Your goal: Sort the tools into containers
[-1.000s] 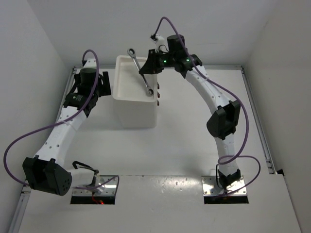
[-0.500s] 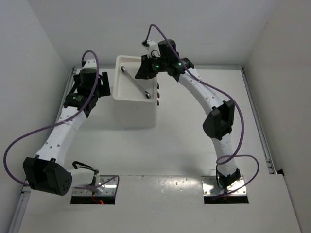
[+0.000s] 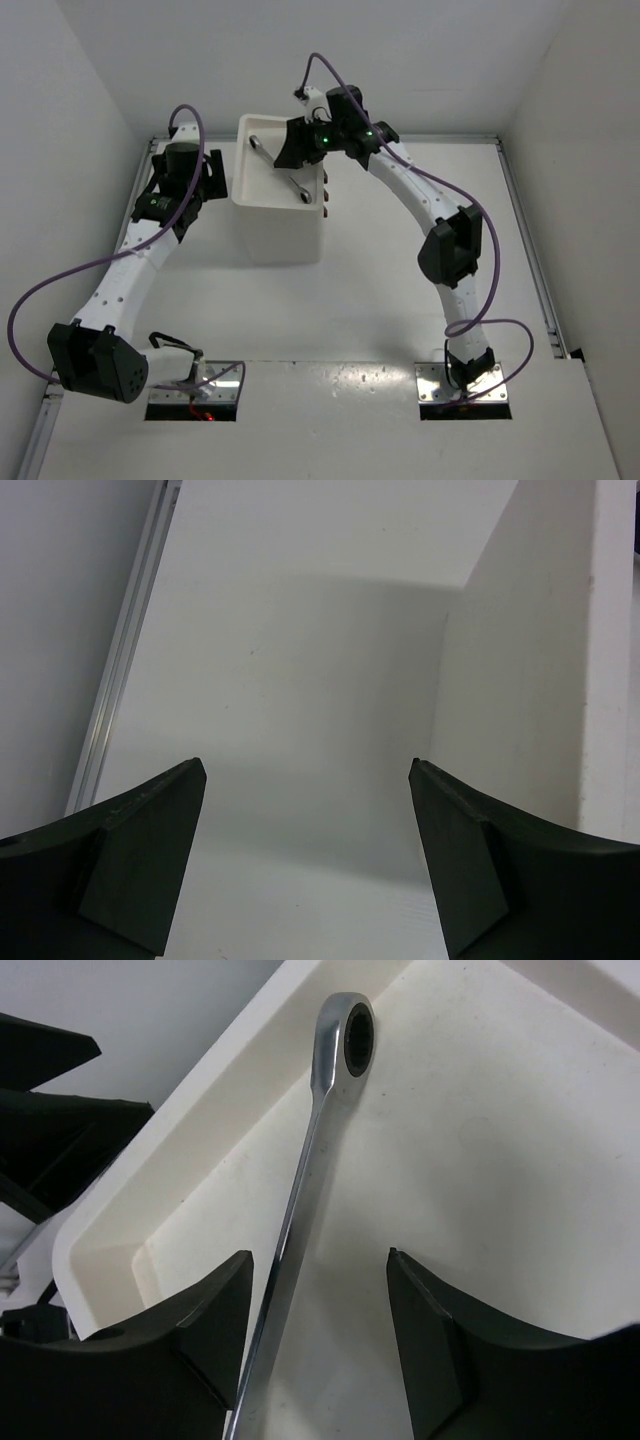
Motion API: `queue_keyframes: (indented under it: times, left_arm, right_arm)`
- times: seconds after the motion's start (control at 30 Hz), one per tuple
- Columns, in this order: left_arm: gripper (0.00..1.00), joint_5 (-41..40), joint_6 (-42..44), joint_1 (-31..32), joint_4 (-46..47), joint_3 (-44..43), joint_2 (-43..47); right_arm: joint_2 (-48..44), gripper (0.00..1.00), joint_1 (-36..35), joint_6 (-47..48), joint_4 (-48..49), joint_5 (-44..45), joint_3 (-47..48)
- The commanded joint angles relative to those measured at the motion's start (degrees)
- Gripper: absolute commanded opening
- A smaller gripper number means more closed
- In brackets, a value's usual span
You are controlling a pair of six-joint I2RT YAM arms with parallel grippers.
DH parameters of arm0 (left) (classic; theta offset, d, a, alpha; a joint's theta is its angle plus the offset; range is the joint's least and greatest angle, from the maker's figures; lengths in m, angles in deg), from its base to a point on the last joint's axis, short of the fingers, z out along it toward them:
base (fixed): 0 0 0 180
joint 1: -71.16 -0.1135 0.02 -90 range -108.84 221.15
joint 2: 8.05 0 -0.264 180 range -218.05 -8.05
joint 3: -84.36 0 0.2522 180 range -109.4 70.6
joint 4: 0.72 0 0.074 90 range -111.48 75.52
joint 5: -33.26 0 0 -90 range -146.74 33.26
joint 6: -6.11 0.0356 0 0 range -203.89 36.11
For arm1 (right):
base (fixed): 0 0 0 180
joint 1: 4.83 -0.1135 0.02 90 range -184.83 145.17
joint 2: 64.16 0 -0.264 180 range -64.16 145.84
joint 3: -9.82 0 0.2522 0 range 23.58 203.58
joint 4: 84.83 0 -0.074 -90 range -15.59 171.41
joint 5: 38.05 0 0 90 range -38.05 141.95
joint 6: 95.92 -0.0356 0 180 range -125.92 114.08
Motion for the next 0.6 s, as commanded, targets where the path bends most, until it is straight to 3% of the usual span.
queue_keyframes:
  times: [0.0, 0.13, 0.27, 0.4, 0.47, 0.57]
  left_arm:
    - [0.90, -0.54, 0.58, -0.75, 2.05, 0.13, 1.28]
    - [0.90, -0.54, 0.58, -0.75, 2.05, 0.13, 1.28]
    - [0.90, -0.54, 0.58, -0.75, 2.05, 0.66, 1.28]
    - [0.90, -0.54, 0.58, -0.75, 2.05, 0.66, 1.28]
    - [0.90, -0.54, 0.58, -0.75, 2.05, 0.66, 1.28]
    - [0.90, -0.02, 0.58, -0.75, 2.05, 0.66, 1.28]
  right_arm:
    - [-2.42, 0.57, 1.23, 3.06, -0.11, -0.12, -0.57]
    - [-2.94, 0.55, 1.23, 5.08, -2.13, -1.16, -0.57]
    - [-3.47, 0.41, 1.23, 6.23, -2.66, -1.87, -1.71]
    - [-2.86, 0.41, 0.71, 6.23, -3.19, -3.01, -1.71]
    - [-2.86, 0.35, 0.71, 6.23, -3.20, -3.02, -1.71]
    - [-2.86, 0.39, 0.71, 5.70, -2.50, -3.02, -1.18]
